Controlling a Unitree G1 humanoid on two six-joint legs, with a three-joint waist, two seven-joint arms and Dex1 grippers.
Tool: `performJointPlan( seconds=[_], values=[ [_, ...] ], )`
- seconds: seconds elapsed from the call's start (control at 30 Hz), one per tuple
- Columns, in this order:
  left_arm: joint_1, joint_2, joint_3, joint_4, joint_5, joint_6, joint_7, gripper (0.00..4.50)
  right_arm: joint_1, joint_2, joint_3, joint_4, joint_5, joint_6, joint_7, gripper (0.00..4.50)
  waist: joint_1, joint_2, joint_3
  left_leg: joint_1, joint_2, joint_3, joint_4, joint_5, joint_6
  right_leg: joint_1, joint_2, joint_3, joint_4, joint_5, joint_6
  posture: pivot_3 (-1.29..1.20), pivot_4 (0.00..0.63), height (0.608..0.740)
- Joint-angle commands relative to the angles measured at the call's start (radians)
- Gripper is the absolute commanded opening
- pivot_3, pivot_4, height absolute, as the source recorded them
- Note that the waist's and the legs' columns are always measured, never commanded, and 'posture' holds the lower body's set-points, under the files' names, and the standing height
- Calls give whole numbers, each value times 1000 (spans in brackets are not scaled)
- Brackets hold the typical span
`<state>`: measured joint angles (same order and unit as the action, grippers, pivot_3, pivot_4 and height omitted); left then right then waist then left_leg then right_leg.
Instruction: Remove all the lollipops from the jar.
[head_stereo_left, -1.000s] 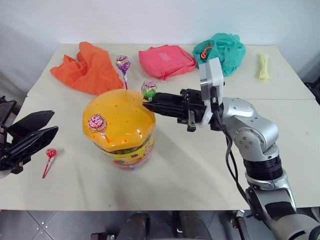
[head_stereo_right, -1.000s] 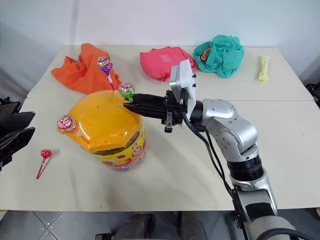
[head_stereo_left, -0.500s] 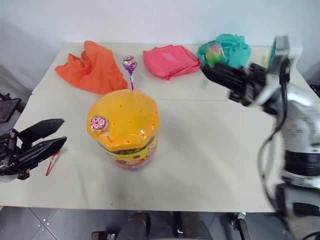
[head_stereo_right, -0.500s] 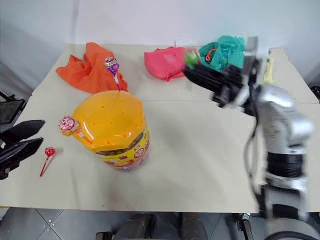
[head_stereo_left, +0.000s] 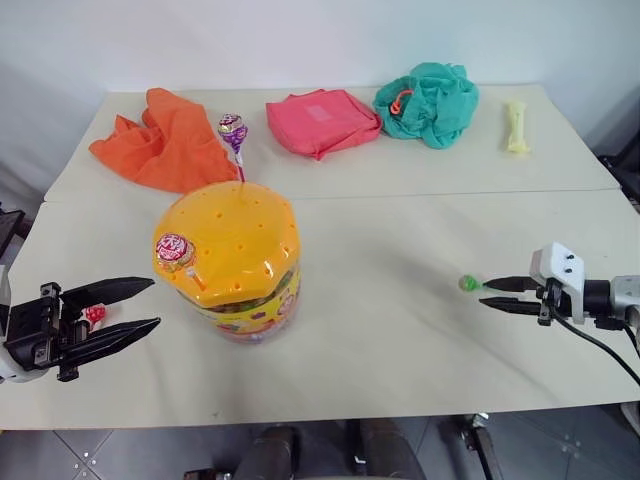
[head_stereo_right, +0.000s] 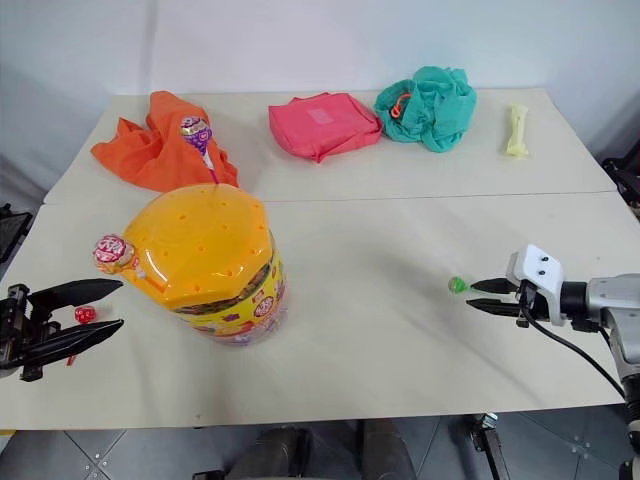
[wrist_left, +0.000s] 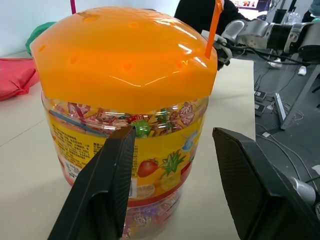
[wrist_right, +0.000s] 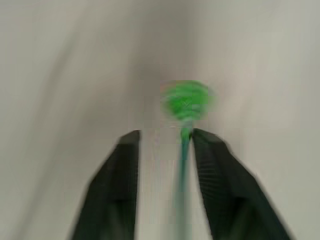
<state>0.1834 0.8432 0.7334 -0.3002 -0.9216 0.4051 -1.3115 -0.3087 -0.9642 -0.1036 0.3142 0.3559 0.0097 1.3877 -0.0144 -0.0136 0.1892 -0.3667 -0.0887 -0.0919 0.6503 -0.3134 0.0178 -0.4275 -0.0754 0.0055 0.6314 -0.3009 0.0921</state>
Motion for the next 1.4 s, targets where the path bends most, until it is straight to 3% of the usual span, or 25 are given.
performJointPlan(
  seconds=[0.03, 0.07, 0.33, 0.57, 0.73, 1.13, 1.23, 1.4],
  values=[
    [2, 4, 34, 18, -27, 12, 2, 2605, -38, 46, -86, -123, 167, 13, 61, 3064, 0, 0, 0, 0, 0, 0, 0, 0, 0, 0, 0, 0, 0, 0, 0, 0, 150, 740],
    [3, 3, 39, 26, -26, 13, 2, 2605, -55, 64, -96, -158, 205, 29, 64, 3381, -1, 1, 0, 0, 0, 0, 0, -1, 0, 0, 0, 0, 0, 0, 0, 0, 150, 740],
    [29, -75, 107, 47, -72, 14, 50, 2605, -384, 252, 36, -541, 519, 395, -73, 3381, -8, 2, 1, -1, 4, -3, 1, -2, -3, -1, 3, -3, -1, 0, -1, 0, 150, 740],
    [30, -111, 111, 16, -107, 12, 88, 2605, -621, 423, 282, -527, 429, 514, -71, 3381, 16, 1, 1, -4, 5, -5, 3, -3, -3, -1, 4, -5, -3, 1, -2, 0, 150, 740],
    [62, -141, 117, 5, -82, -15, 89, 2605, -759, 570, 386, -456, 334, 513, -98, 3381, 9, 0, 0, -4, 5, -5, 6, -4, -3, -1, 4, -4, -1, 1, -2, 0, 150, 740],
    [49, -135, 102, 41, -76, -41, 94, 2605, -946, 757, 470, -299, 220, 526, -48, 3381, 7, 0, 0, -3, 5, -4, 8, -4, -4, -3, 5, -4, 6, 0, -4, 0, 150, 740],
    [43, -134, 99, 34, -81, -39, 92, 2605, -971, 792, 467, -268, 204, 533, -53, 2761, 6, 0, 0, -3, 5, -4, 8, -4, -4, -3, 5, -4, 6, 0, -4, 0, 150, 740],
    [34, -136, 108, -39, -133, -17, 119, 2605, -958, 799, 467, -253, 171, 493, -17, 1105, 0, 0, 0, -3, 5, -4, 8, -4, -5, -3, 5, -4, 6, 0, -4, 0, 150, 740]
  ],
)
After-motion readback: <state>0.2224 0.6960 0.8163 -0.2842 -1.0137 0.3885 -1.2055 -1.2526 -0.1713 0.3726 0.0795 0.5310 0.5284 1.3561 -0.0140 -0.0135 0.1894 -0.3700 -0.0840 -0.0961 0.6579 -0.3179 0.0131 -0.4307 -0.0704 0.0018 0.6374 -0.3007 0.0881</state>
